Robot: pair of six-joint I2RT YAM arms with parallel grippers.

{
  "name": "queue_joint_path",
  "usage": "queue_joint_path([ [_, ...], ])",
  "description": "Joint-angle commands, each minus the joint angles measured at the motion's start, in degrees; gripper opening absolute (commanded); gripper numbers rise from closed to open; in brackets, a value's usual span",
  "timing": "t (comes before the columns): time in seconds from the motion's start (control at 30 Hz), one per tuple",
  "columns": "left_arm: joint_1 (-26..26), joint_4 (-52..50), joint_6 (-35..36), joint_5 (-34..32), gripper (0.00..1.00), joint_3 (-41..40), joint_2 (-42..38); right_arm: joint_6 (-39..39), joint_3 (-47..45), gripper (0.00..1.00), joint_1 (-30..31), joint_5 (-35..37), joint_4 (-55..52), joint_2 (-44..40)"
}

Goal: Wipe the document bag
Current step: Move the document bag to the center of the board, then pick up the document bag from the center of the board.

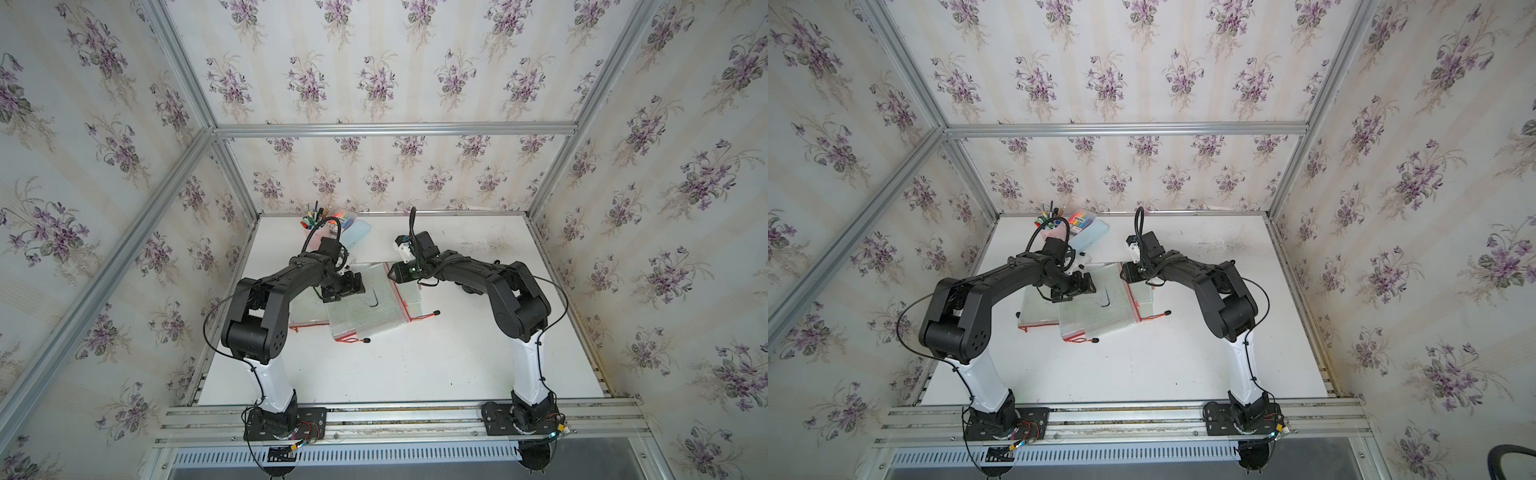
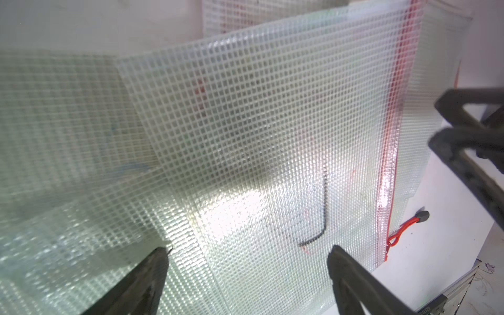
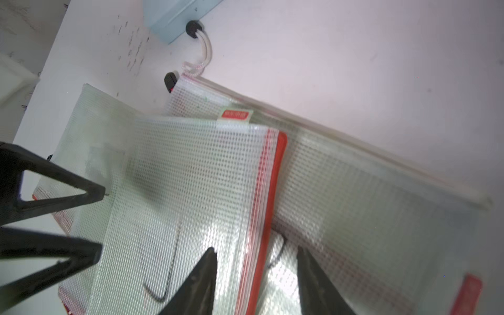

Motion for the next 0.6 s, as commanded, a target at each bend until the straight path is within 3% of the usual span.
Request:
queue_joint_path([
  [0.0, 0.00, -0.72, 1.33, 0.07, 0.92, -0.10, -1.71, -2.92, 4.57, 0.49, 0.01, -2.70, 0.98, 3.40],
  [0.2, 0.04, -0.36, 1.10, 0.25, 0.92, -0.25, -2.69, -3.73, 12.23, 0.49, -0.15, -4.38, -4.26, 10.41],
  [0.37, 0.03, 0.08, 1.87, -0.09, 0.92, -0.38, -2.59, -1.12, 11.09, 0.45, -0.16, -5.17, -1.83, 11.22],
  [0.57, 0.02, 0.34, 1.80, 0.04, 0.92, 0.24, -2.16, 1.08, 9.25, 0.29, -0.15, -4.25, 0.76, 10.44],
])
